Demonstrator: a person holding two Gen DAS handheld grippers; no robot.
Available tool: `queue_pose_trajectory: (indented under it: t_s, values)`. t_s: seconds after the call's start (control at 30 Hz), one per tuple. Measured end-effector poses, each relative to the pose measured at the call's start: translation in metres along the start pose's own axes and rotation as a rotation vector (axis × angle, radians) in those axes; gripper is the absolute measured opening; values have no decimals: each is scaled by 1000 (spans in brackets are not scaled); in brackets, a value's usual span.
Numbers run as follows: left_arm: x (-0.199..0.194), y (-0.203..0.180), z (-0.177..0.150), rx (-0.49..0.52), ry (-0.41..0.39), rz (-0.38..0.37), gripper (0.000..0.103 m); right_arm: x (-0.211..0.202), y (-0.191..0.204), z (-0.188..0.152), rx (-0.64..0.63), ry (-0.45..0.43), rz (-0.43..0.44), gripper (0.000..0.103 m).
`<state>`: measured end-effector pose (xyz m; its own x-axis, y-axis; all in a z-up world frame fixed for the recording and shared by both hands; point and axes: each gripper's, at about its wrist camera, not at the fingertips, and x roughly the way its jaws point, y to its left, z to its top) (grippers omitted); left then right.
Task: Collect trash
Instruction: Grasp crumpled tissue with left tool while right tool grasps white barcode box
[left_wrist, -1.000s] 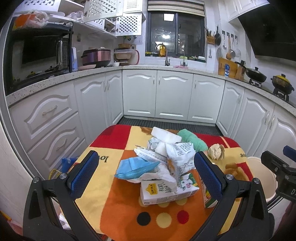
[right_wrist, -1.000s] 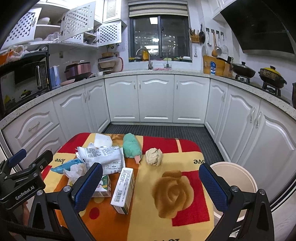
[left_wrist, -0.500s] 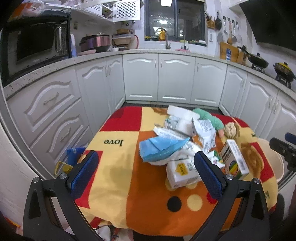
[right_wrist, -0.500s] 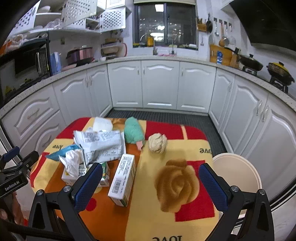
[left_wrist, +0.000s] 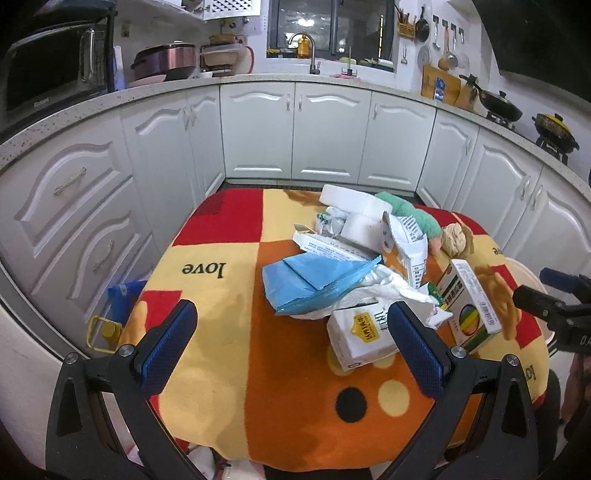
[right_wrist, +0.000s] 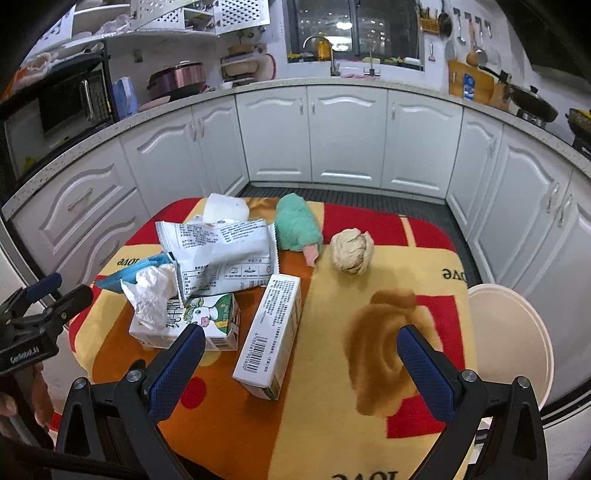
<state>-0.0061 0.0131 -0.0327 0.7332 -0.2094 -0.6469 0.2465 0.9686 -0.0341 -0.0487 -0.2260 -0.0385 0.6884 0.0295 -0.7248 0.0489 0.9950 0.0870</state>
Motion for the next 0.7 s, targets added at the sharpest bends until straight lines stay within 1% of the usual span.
queue_pose_trajectory:
  t_s: [0.1, 0.17, 0.2, 0.3, 0.33, 0.43, 0.53, 0.6, 0.67, 0.7]
  values:
    - [0, -9, -3, 54, -11, 8, 102, 6, -1, 0, 11, 10, 18, 103]
    - [-2, -17, -3, 78, -21, -29, 102, 10, -1, 0, 15, 18, 21, 103]
    - [-3, -21, -2, 81, -19, -64, 102, 11, 0, 0, 13, 23, 22, 103]
    - [0, -38, 3, 93, -13, -114, 102, 16, 0, 0, 9, 34, 16, 103]
    - [3, -43, 4, 103, -10, -114, 102, 17, -1, 0, 10, 39, 17, 103]
    - [16, -56, 10, 119, -7, -82, 102, 20, -3, -2, 13, 48, 23, 103]
    - [34, -55, 17, 91, 12, -74, 102, 22, -7, -3, 20, 54, 29, 103]
    - [42, -53, 21, 74, 23, -76, 94, 23, -9, -4, 29, 53, 48, 100]
    - [51, -50, 24, 65, 37, -72, 79, 24, -9, -4, 32, 55, 65, 97]
    - [56, -47, 25, 63, 48, -77, 69, 25, -9, -3, 29, 56, 71, 96]
